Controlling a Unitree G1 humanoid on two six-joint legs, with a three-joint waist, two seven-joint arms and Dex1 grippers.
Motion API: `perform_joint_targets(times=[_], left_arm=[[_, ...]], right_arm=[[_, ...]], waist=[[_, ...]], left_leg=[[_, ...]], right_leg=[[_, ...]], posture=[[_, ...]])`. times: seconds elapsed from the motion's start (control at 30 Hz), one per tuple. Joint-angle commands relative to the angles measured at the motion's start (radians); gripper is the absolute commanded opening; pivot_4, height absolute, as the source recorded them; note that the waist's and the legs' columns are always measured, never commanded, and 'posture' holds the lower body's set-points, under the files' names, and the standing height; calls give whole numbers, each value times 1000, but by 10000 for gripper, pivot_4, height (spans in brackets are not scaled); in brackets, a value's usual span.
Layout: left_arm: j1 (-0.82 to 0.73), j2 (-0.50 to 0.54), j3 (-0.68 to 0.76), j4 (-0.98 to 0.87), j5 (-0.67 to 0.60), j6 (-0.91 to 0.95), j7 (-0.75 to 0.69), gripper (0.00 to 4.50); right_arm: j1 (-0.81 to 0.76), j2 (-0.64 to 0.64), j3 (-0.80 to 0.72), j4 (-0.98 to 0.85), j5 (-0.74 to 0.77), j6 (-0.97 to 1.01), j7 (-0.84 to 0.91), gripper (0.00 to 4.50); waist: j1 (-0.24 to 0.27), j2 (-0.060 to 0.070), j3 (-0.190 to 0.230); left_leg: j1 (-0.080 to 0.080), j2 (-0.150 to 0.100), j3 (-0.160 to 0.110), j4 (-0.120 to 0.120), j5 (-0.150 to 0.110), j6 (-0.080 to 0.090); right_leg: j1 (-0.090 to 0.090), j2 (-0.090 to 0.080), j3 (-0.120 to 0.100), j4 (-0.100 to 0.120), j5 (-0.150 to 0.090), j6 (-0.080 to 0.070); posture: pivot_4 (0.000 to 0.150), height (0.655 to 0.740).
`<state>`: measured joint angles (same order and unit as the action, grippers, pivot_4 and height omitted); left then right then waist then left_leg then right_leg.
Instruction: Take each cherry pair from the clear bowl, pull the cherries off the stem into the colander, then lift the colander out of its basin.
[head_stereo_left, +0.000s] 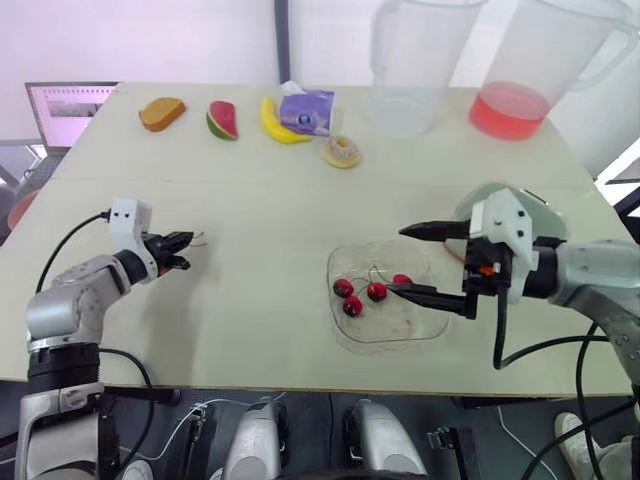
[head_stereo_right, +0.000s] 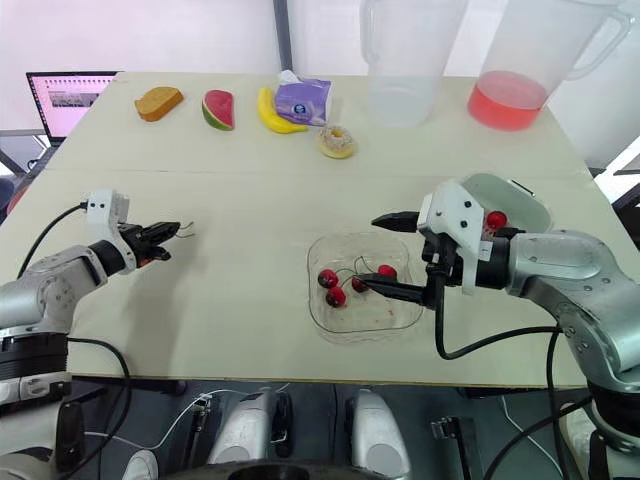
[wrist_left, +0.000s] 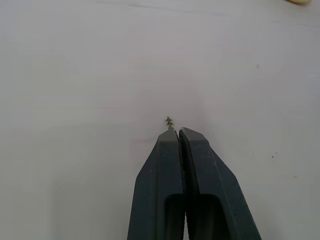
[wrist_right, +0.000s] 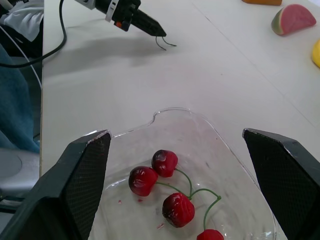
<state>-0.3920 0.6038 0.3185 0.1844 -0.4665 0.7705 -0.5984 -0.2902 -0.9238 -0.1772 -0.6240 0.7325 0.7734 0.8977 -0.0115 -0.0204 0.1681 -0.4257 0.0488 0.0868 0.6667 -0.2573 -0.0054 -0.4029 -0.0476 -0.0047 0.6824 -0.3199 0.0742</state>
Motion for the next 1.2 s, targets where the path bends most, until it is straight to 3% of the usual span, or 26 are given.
perform_joint_targets(times=[0.03,0.13,0.33,0.37,0.6,0.77,1.0,1.1,1.2], left_arm=[[1,4,18,0,-12,-2,0,2894],[0,2,18,19,-4,-8,11,13744],[-19,7,20,46,17,-60,33,41621],[-25,10,18,45,20,-74,32,44206],[-77,28,-25,-11,65,-189,14,44206],[-124,34,-86,-164,89,-354,-61,44206],[-100,203,-170,-421,-152,-164,-439,44206],[-57,302,-233,-527,-174,-181,-610,44206],[-57,306,-270,-570,-188,-192,-651,44206]], right_arm=[[-14,-13,-25,-27,23,0,-7,44976],[-15,-17,-28,-31,31,6,-14,45000],[-9,-32,-39,-42,56,24,-22,45000],[-7,-34,-40,-44,60,27,-24,45000],[0,-36,-58,-49,86,49,-52,45000],[-5,-46,-101,-52,126,95,-94,45000],[-23,-128,-124,-55,191,221,-150,45000],[-72,-161,-87,-58,247,292,-156,45000],[-150,-204,8,-50,230,345,-153,45000]], waist=[[0,0,0],[0,0,0],[0,0,0],[0,0,0],[4,0,0],[4,-1,0],[-8,0,0],[-8,1,0],[-1,1,0]], left_leg=[[0,0,0,0,0,0],[0,0,0,0,0,0],[0,0,0,0,0,0],[0,0,0,0,0,0],[0,0,0,0,0,0],[0,-1,0,0,0,0],[1,0,1,-1,0,0],[1,1,1,-1,0,-1],[1,1,1,-1,0,0]], right_leg=[[0,0,0,0,0,0],[0,0,0,0,0,0],[0,0,0,0,0,0],[0,-1,0,0,0,0],[0,-1,0,0,0,0],[0,-1,0,0,0,0],[0,-1,0,0,0,0],[0,1,1,0,0,-1],[0,0,1,0,0,-1]], posture=[[1500,7400],[1500,7400],[1500,7400],[1500,7400],[1500,7400],[1500,7400],[1500,7400],[1500,7400],[1500,7400]])
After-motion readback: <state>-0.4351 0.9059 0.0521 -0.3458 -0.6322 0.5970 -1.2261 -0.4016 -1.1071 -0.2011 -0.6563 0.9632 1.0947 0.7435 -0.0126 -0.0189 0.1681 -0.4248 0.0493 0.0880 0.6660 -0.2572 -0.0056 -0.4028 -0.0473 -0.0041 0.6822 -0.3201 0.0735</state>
